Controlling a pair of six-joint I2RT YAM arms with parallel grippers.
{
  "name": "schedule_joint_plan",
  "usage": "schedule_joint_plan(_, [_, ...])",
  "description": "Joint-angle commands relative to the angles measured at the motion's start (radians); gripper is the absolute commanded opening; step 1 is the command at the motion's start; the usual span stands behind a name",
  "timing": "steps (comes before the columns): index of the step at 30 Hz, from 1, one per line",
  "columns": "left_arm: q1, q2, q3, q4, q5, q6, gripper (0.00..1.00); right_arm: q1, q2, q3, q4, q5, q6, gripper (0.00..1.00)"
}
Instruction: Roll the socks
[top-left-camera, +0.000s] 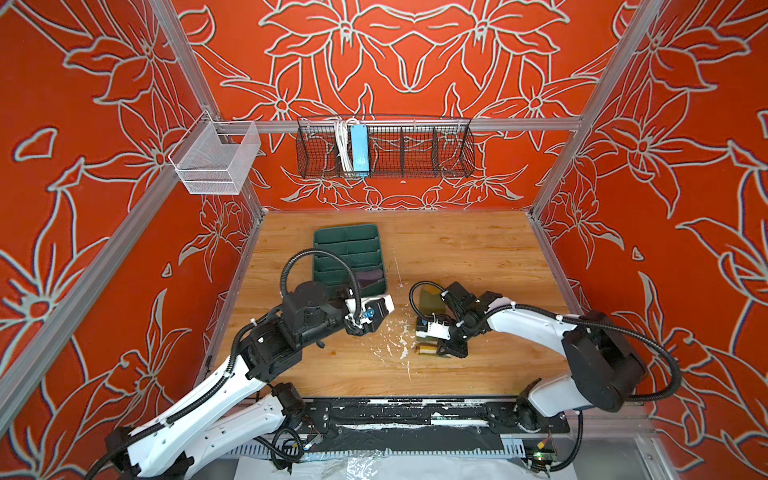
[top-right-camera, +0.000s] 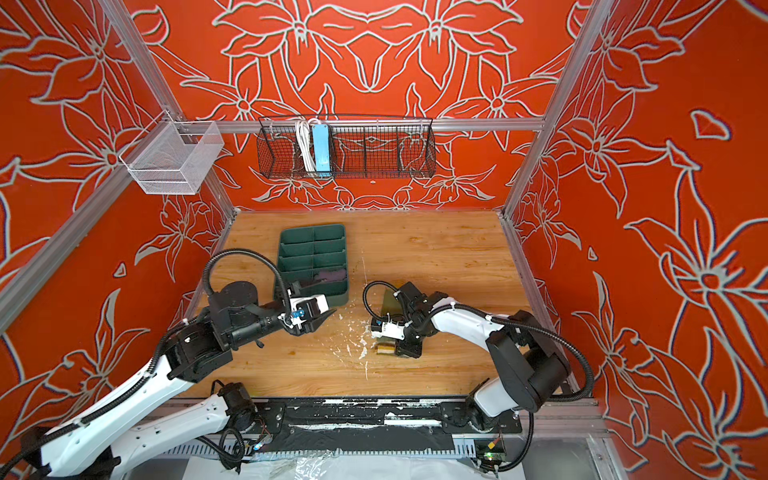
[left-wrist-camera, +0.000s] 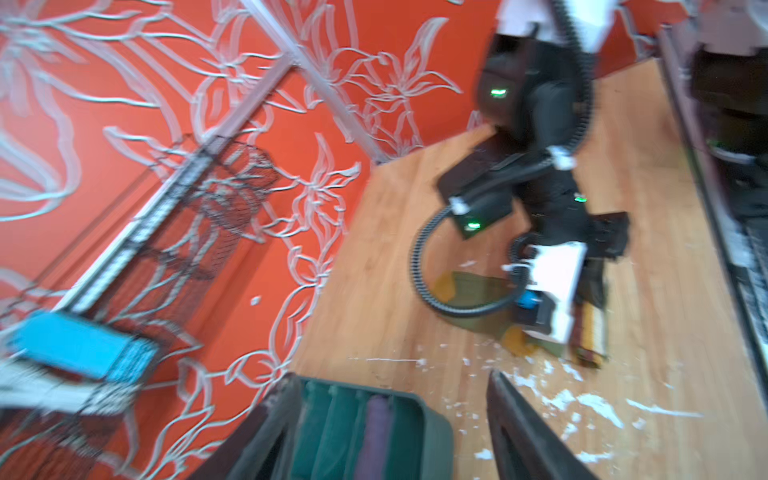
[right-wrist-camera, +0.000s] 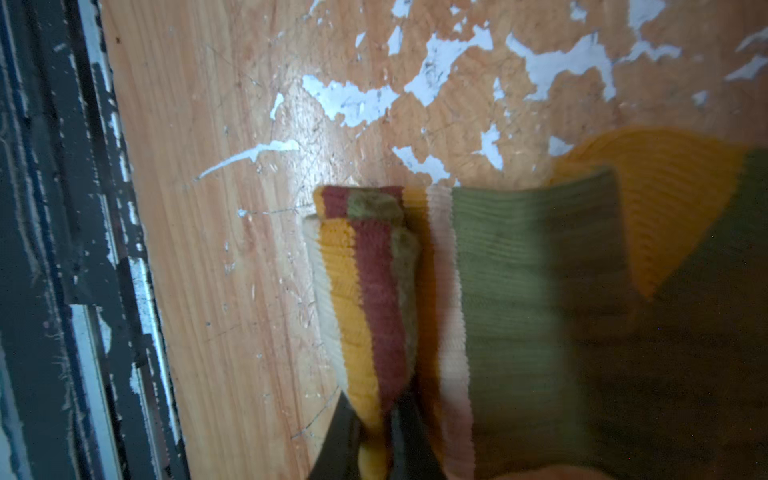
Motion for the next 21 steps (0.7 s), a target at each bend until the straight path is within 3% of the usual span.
schedule_joint_plan(1, [-0.111,0.073,-0.087,0.039,-0.005,0.052,0.69,-0.019,0.045,-0.001,-0.044,-0.017,-0.033,0.00])
schedule_joint_plan(5, [-0.313,0.227,-0.196,0.196,-0.226,0.086,0.69,-0.031,0.061,-0.004,-0.022,-0.011,-0.038,0.00])
schedule_joint_plan(9, [-0.427,0.405,-0.279,0.399,-0.335,0.005,0.67,-0.039,0.069,-0.001,-0.013,0.002,-0.044,0.00])
schedule_joint_plan(16, [-0.509,0.787,-0.236,0.685,-0.604,-0.041,0.61,-0.041,0.073,-0.001,-0.004,-0.013,-0.045,0.00])
schedule_joint_plan(21, [-0.505,0.943,-0.182,0.800,-0.751,-0.026,0.47,-0.041,0.075,0.003,-0.016,-0.025,-0.046,0.00])
